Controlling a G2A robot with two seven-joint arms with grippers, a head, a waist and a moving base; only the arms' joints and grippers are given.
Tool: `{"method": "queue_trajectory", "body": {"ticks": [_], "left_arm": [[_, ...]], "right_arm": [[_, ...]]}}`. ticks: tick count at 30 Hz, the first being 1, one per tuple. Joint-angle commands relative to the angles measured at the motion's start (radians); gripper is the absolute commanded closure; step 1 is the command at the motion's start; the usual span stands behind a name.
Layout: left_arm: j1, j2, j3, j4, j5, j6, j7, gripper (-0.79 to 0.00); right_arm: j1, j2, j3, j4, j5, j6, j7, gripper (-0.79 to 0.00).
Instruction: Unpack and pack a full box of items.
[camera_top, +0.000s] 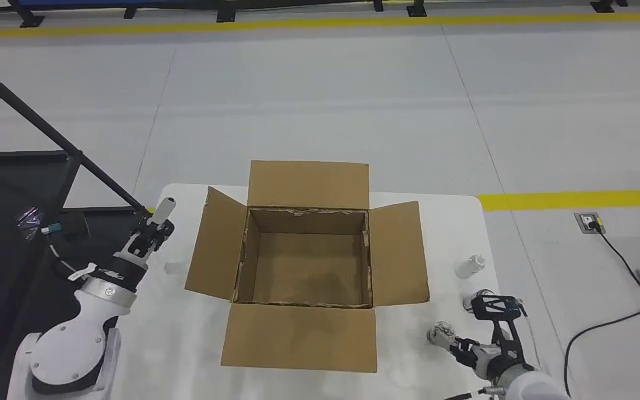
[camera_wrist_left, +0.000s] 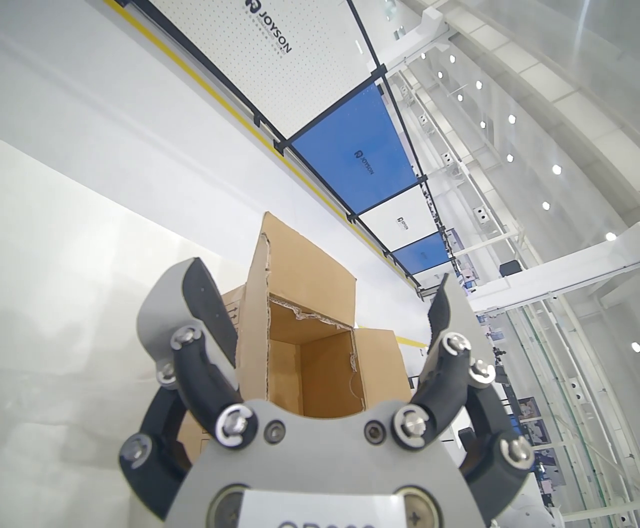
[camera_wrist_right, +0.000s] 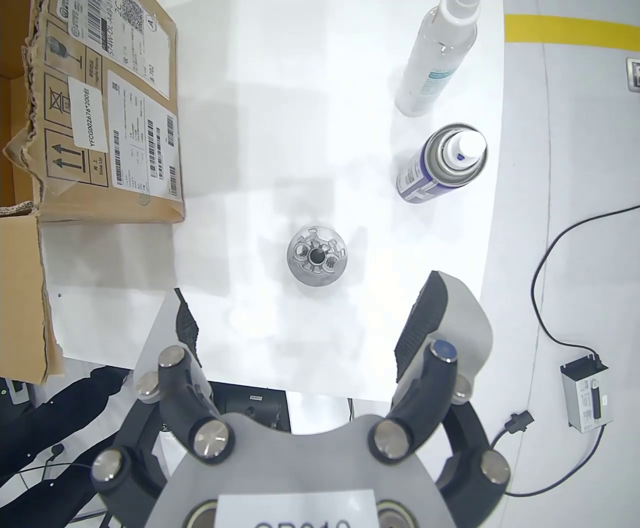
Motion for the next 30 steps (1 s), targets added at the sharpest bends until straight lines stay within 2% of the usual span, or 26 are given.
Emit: {"method": "queue_trajectory", "body": {"ticks": [1, 4, 7, 11, 22, 23, 27, 30], "left_arm": [[0.000, 0.000, 0.000, 0.000, 0.000, 0.000, 0.000, -0.785], [0.000, 0.000, 0.000, 0.000, 0.000, 0.000, 0.000, -0.785], [0.013, 0.000, 0.012, -0.004, 0.014, -0.011, -0.006, -0.785], [0.022, 0.000, 0.036, -0.005, 0.025, -0.018, -0.010, -0.785], [0.021, 0.003, 0.056, 0.001, 0.046, -0.018, -0.030, -0.785], [0.021, 0.003, 0.056, 0.001, 0.046, -0.018, -0.030, -0.785], [0.021, 0.003, 0.056, 0.001, 0.046, -0.018, -0.030, -0.785], [0.021, 0.003, 0.056, 0.001, 0.046, -0.018, -0.030, -0.785]], "right_arm": [[0.000, 0.000, 0.000, 0.000, 0.000, 0.000, 0.000, -0.785], [0.003, 0.001, -0.004, 0.024, 0.000, -0.010, -0.024, -0.785], [0.032, 0.008, -0.034, 0.101, -0.043, -0.107, -0.028, -0.785], [0.094, 0.015, -0.054, 0.208, -0.053, -0.169, -0.009, -0.785], [0.219, 0.028, -0.071, 0.423, -0.030, -0.244, 0.016, -0.785], [0.225, 0.029, -0.072, 0.432, -0.027, -0.250, 0.017, -0.733], [0.234, 0.033, -0.078, 0.448, -0.025, -0.259, 0.018, -0.419], [0.242, 0.036, -0.080, 0.461, -0.027, -0.260, 0.023, -0.308]]}}
